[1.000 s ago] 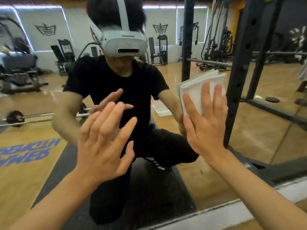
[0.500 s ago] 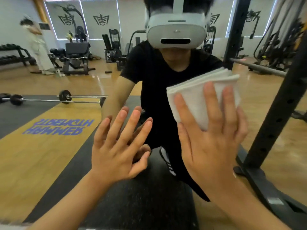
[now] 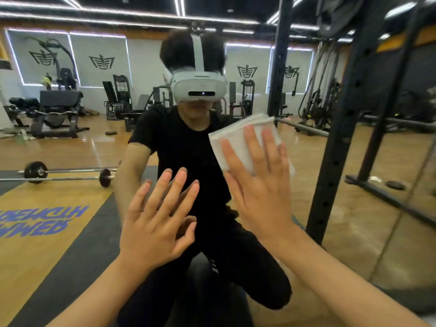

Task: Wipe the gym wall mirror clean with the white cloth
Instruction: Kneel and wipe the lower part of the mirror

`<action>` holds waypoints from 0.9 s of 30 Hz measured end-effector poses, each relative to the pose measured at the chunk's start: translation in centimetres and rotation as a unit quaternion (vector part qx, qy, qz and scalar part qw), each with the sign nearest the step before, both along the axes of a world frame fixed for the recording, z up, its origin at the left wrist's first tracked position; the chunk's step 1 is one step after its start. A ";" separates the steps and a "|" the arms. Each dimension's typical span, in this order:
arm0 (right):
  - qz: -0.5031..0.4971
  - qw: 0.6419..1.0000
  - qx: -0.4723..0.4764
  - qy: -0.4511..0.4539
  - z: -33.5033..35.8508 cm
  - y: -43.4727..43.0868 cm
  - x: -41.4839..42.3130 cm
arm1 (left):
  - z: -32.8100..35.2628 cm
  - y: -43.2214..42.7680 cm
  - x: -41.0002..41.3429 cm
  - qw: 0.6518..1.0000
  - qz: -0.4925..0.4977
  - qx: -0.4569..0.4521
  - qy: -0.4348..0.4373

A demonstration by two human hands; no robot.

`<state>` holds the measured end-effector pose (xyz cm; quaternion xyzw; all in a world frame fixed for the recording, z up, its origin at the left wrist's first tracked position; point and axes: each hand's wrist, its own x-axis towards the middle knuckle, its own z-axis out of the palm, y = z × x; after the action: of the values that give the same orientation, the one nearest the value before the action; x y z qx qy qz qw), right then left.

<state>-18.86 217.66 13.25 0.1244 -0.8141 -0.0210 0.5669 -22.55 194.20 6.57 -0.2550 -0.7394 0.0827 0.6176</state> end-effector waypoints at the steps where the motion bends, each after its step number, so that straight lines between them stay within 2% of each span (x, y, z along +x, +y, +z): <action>1: 0.004 1.000 -0.002 -0.003 1.2 -0.7 -0.2 | 0.0 -0.1 0.0 1.000 0.002 -0.004 -0.001; 6: -0.001 1.000 0.010 -0.006 2.9 -4.1 -0.8 | 0.2 -0.3 -0.3 1.000 -0.016 -0.008 0.002; 8: -0.001 0.999 0.047 -0.001 2.2 -2.0 -0.8 | 0.2 -0.2 -0.3 1.000 -0.027 -0.003 0.001; 10: -0.016 0.999 0.033 0.005 1.7 2.3 -0.6 | 0.2 0.0 -0.4 0.999 -0.037 -0.001 0.003; 12: -0.044 0.999 -0.022 0.008 0.9 7.2 0.0 | 0.2 0.2 -0.4 0.999 -0.039 0.002 0.009; 14: -0.067 0.991 -0.117 -0.004 0.5 10.1 0.6 | 0.1 0.4 -0.4 0.999 -0.032 0.003 0.010; 16: -0.089 0.972 -0.217 0.013 0.6 8.4 0.4 | -0.1 0.6 -0.4 1.000 -0.025 0.005 0.011; 18: -0.084 0.966 -0.241 0.034 0.9 2.8 -0.5 | 0.0 0.6 -0.3 1.000 -0.023 0.006 0.011; 22: -0.001 0.997 -0.082 0.000 1.0 -7.1 -0.9 | 0.0 0.0 -0.6 0.999 -0.034 -0.003 0.013; 24: 0.020 1.000 0.006 -0.010 1.6 -5.7 -0.8 | -0.2 -0.2 -0.6 0.999 -0.037 -0.005 0.018; 27: 0.014 0.986 0.163 0.003 2.4 2.3 -0.5 | -0.2 -0.1 -0.7 0.999 -0.044 0.002 0.019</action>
<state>-19.38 219.94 15.68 0.2268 -0.7963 -0.1462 0.5415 -23.22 194.09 6.36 -0.2842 -0.7160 0.0588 0.6350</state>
